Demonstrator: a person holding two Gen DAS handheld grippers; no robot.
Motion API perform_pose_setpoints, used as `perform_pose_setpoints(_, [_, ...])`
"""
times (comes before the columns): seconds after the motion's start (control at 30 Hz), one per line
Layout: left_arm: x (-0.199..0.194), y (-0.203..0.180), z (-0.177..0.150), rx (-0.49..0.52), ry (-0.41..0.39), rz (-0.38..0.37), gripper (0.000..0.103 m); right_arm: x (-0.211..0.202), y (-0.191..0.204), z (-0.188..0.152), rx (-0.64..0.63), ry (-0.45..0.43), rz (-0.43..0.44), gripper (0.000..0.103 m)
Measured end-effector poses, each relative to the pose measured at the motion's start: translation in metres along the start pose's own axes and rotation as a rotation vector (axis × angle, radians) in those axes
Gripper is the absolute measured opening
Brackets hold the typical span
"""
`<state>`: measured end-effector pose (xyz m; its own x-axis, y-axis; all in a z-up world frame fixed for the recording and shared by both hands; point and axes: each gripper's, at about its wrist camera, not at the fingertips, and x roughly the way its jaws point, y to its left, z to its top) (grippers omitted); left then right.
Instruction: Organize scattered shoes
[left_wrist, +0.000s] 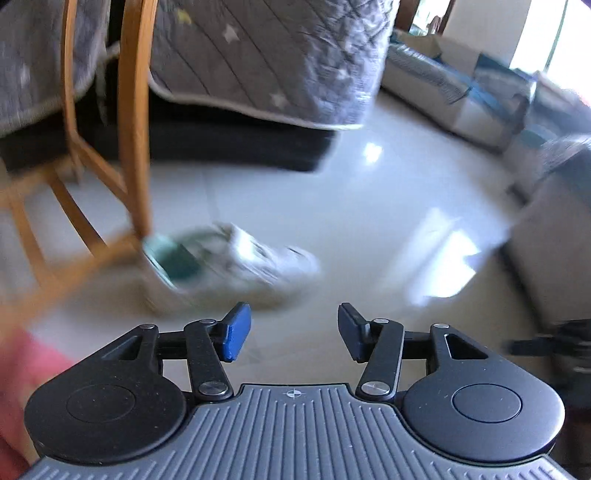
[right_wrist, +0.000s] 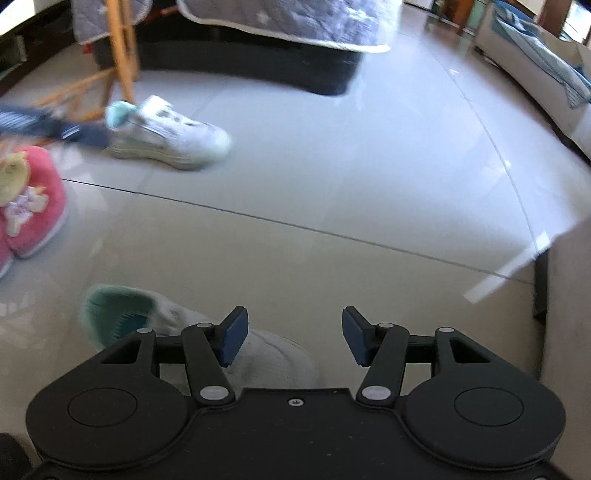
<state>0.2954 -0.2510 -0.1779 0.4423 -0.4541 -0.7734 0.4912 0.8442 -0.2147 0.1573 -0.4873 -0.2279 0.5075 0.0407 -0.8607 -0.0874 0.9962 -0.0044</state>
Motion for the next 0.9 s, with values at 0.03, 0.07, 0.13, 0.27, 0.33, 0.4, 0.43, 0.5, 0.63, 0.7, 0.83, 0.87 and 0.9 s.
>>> perform_pose_setpoints(0.03, [0.005, 0.002, 0.004, 0.019, 0.003, 0.022, 0.054, 0.000, 0.003, -0.001, -0.008, -0.001, 0.002, 0.061])
perform_pose_setpoints(0.07, [0.010, 0.005, 0.007, 0.039, 0.005, 0.045, 0.054, 0.000, 0.010, -0.001, -0.034, -0.009, -0.005, 0.061])
perform_pose_setpoints(0.13, [0.020, 0.010, 0.014, 0.077, 0.011, 0.089, 0.054, -0.002, 0.022, 0.000, -0.101, -0.036, -0.035, 0.061])
perform_pose_setpoints(0.27, [0.039, 0.020, 0.026, 0.142, 0.032, 0.171, 0.055, -0.012, 0.034, 0.003, -0.173, -0.083, -0.026, 0.065])
perform_pose_setpoints(0.33, [0.049, 0.025, 0.025, 0.145, 0.054, 0.201, 0.055, -0.011, 0.042, 0.005, -0.217, -0.070, -0.008, 0.065])
perform_pose_setpoints(0.4, [0.057, 0.031, 0.027, 0.149, 0.060, 0.211, 0.055, -0.007, 0.050, 0.003, -0.271, -0.055, -0.009, 0.065])
perform_pose_setpoints(0.43, [0.059, 0.033, 0.028, 0.149, 0.063, 0.213, 0.055, -0.004, 0.053, 0.002, -0.293, -0.047, -0.013, 0.065])
perform_pose_setpoints(0.5, [0.064, 0.034, 0.029, 0.144, 0.072, 0.210, 0.055, 0.000, 0.057, 0.001, -0.324, -0.027, -0.020, 0.065])
perform_pose_setpoints(0.63, [0.075, 0.028, 0.028, 0.171, 0.099, 0.199, 0.055, 0.007, 0.054, -0.002, -0.330, 0.032, -0.031, 0.066])
perform_pose_setpoints(0.7, [0.078, 0.024, 0.025, 0.191, 0.106, 0.191, 0.051, 0.009, 0.049, -0.002, -0.306, 0.047, -0.024, 0.068])
perform_pose_setpoints(0.83, [0.077, 0.020, 0.016, 0.176, 0.123, 0.120, 0.022, 0.012, 0.042, 0.002, -0.266, 0.073, -0.004, 0.068])
perform_pose_setpoints(0.87, [0.075, 0.020, 0.015, 0.159, 0.127, 0.086, 0.015, 0.012, 0.041, 0.001, -0.261, 0.073, -0.010, 0.068])
perform_pose_setpoints(0.9, [0.073, 0.018, 0.012, 0.151, 0.126, 0.064, 0.014, 0.012, 0.040, 0.000, -0.260, 0.072, -0.016, 0.068])
